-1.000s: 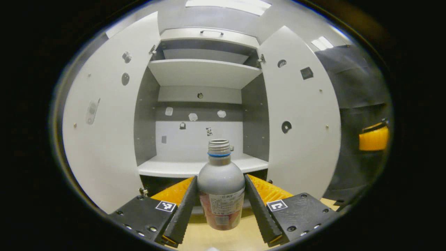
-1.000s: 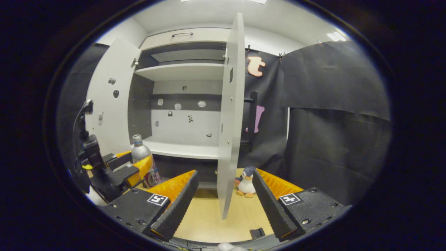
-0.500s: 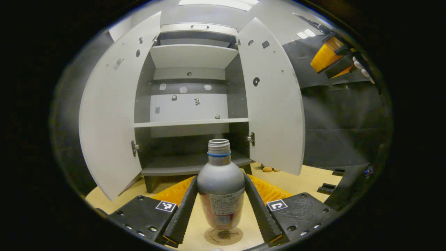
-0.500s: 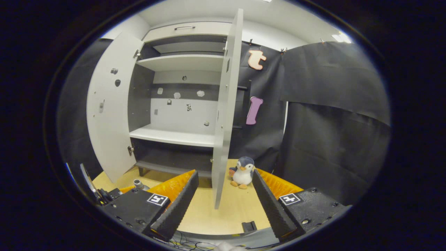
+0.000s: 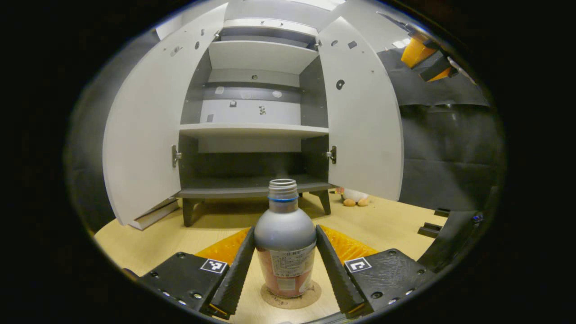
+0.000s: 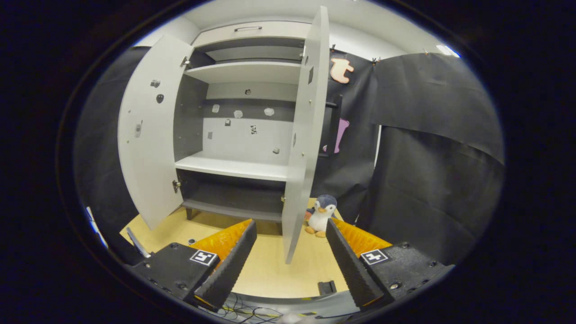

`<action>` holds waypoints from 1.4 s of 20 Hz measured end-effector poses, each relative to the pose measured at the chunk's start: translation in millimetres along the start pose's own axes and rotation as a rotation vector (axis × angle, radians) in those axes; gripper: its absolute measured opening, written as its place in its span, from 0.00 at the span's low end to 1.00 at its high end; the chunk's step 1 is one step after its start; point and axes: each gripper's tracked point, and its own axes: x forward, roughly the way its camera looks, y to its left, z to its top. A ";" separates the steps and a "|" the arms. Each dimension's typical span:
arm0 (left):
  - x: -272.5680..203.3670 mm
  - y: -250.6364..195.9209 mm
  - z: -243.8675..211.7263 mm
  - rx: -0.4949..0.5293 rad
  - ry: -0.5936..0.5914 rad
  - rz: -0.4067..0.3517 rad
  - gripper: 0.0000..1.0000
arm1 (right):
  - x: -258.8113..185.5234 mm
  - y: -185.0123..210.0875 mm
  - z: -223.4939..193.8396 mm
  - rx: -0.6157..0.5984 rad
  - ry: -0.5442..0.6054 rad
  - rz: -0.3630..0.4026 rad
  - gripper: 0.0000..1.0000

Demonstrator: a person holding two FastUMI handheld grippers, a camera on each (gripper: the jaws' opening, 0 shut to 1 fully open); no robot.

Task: Grasp the bottle in the cabinet with the left hand and place it on the coaster, then close the right door with the right hand and the left door with the left hand.

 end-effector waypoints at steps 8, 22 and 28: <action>-4.3 -10.9 -1.7 0.021 -0.001 -0.026 0.86 | -2.7 10.5 -5.7 -0.024 0.007 0.020 1.00; -41.2 30.6 174.1 0.038 -0.087 0.075 0.98 | -8.6 -0.7 0.5 0.041 -0.082 -0.008 1.00; -82.3 76.7 280.9 0.139 -0.171 0.161 0.99 | -11.0 12.6 2.9 0.067 -0.136 0.012 1.00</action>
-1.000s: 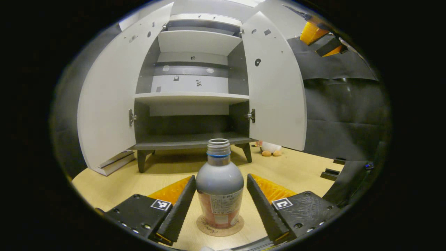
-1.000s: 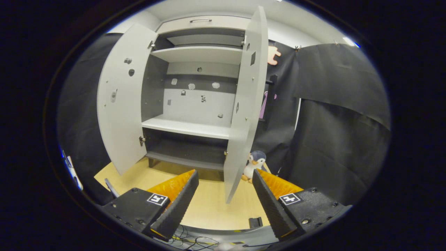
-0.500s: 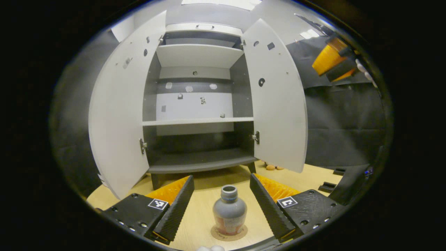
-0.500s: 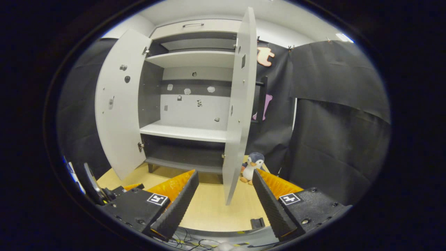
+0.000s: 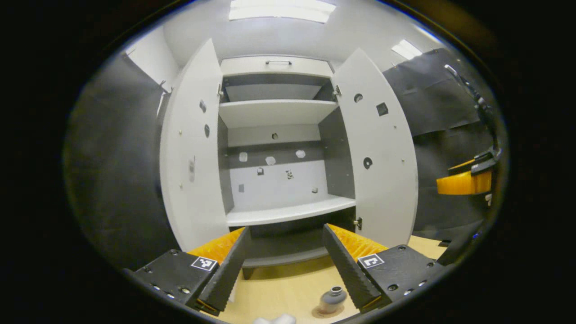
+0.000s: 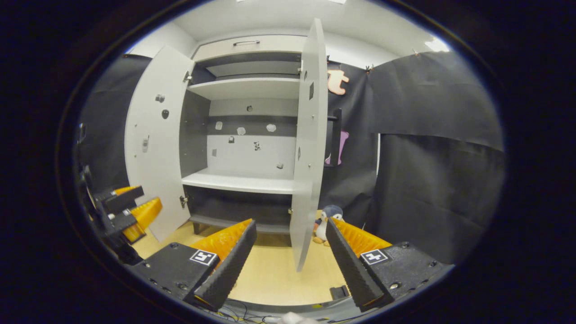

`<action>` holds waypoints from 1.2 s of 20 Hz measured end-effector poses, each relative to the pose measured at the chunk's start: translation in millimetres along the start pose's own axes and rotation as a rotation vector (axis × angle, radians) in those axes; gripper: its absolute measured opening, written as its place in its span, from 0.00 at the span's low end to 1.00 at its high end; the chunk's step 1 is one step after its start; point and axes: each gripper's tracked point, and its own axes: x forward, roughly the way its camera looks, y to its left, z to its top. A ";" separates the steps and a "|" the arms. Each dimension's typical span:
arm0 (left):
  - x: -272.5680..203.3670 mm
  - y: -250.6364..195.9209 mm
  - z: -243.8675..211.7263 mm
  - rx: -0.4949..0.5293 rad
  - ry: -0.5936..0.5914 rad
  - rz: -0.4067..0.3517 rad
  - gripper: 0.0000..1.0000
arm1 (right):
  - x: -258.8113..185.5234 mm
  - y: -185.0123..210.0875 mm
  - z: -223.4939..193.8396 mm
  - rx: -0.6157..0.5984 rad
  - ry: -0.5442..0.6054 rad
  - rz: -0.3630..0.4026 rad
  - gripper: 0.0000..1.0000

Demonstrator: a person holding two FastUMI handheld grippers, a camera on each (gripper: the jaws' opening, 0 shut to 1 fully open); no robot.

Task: Grasp the bottle in the cabinet with the left hand and place it on the coaster, then close the right door with the right hand and the left door with the left hand.

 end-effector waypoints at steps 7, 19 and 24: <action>-41.8 47.7 26.6 -0.029 0.067 0.121 0.97 | 2.9 -18.5 5.1 0.043 -0.023 -0.018 1.00; -35.5 29.6 43.3 -0.088 0.117 0.208 0.97 | 66.9 -163.4 66.2 0.101 -0.072 -0.094 1.00; -32.2 14.2 50.5 -0.109 0.134 0.245 0.98 | 114.6 -195.0 94.0 0.100 -0.090 -0.053 1.00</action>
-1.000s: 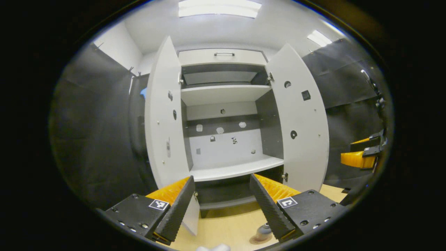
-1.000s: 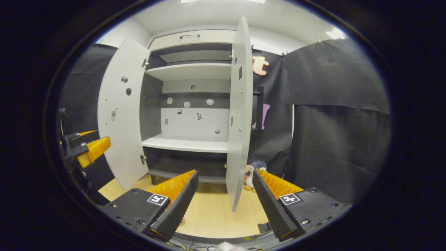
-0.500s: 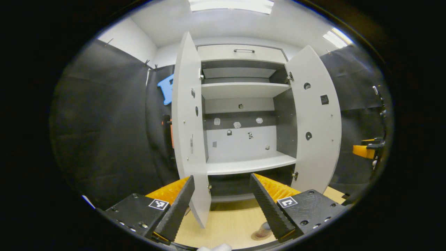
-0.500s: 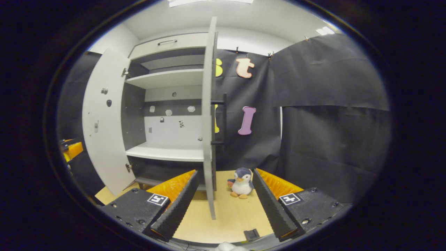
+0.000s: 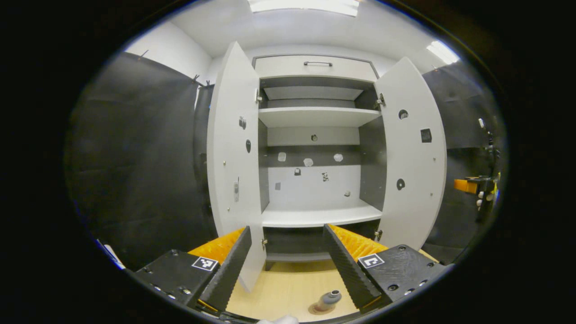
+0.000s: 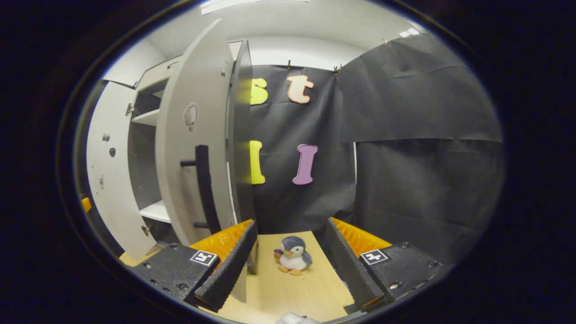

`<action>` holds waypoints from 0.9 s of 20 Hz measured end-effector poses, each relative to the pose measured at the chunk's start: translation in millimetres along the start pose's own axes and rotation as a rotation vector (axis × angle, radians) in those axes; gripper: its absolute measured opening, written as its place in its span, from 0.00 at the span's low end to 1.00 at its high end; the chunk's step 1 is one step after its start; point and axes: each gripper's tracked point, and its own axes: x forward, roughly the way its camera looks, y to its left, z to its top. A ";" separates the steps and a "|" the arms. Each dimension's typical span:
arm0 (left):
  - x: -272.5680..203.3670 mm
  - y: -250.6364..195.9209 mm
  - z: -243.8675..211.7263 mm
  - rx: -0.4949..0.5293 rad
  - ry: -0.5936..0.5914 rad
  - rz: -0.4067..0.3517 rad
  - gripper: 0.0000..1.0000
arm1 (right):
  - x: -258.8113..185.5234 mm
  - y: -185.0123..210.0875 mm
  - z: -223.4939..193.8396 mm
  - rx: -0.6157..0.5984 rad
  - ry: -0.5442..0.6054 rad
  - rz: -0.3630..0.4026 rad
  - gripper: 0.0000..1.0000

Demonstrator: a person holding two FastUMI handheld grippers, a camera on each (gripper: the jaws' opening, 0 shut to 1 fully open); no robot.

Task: Grasp the bottle in the cabinet with the left hand and place it on the coaster, then close the right door with the right hand and the left door with the left hand.

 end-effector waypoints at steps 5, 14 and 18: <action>-5.4 -8.1 -0.6 -0.006 0.004 0.037 0.98 | 38.8 17.8 22.3 0.012 -0.011 0.112 1.00; -18.4 -6.3 2.7 -0.032 -0.003 0.105 0.98 | 47.7 56.1 26.9 -0.054 0.000 0.256 0.97; -20.9 0.7 -3.3 -0.022 0.013 0.118 0.97 | 45.6 69.0 27.4 -0.052 0.014 0.260 0.95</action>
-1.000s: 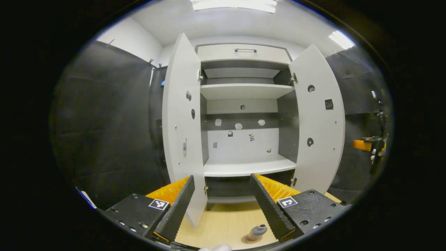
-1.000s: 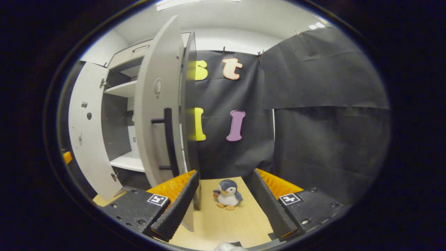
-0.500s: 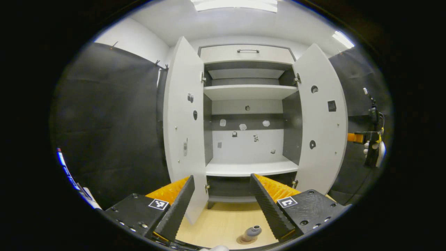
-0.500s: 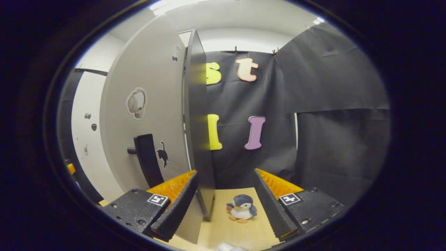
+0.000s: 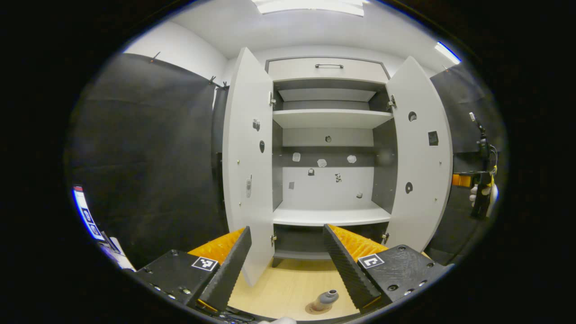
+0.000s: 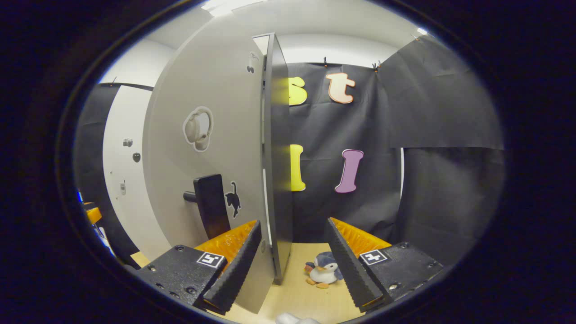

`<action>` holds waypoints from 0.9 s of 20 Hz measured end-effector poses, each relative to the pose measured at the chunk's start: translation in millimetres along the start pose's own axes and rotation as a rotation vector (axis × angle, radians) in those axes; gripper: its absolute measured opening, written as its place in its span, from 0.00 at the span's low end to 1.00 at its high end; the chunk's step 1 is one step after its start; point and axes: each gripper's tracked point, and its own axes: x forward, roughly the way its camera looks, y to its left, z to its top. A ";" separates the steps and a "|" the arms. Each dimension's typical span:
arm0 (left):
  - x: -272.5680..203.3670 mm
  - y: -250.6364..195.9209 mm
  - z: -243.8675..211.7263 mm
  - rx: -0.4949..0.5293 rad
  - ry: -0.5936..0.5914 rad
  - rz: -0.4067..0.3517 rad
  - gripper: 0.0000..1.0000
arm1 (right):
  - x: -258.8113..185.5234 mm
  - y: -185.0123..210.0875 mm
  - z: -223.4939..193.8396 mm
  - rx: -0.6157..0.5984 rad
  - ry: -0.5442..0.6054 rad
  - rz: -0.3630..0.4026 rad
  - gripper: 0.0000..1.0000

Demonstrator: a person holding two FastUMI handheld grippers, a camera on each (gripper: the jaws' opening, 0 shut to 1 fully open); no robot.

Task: Grasp the bottle in the cabinet with the left hand and place it on the coaster, then close the right door with the right hand and the left door with the left hand.

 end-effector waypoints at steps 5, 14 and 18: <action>-3.3 12.7 -4.3 0.004 0.007 0.003 0.98 | 4.2 41.3 -1.9 -0.012 0.002 0.032 0.95; -6.9 41.3 -9.9 -0.007 0.023 0.007 0.97 | 15.0 85.8 -3.9 -0.019 0.007 0.038 0.95; -4.8 49.0 -9.6 -0.005 0.022 -0.003 0.98 | 20.2 103.6 -10.4 -0.020 0.022 0.051 0.95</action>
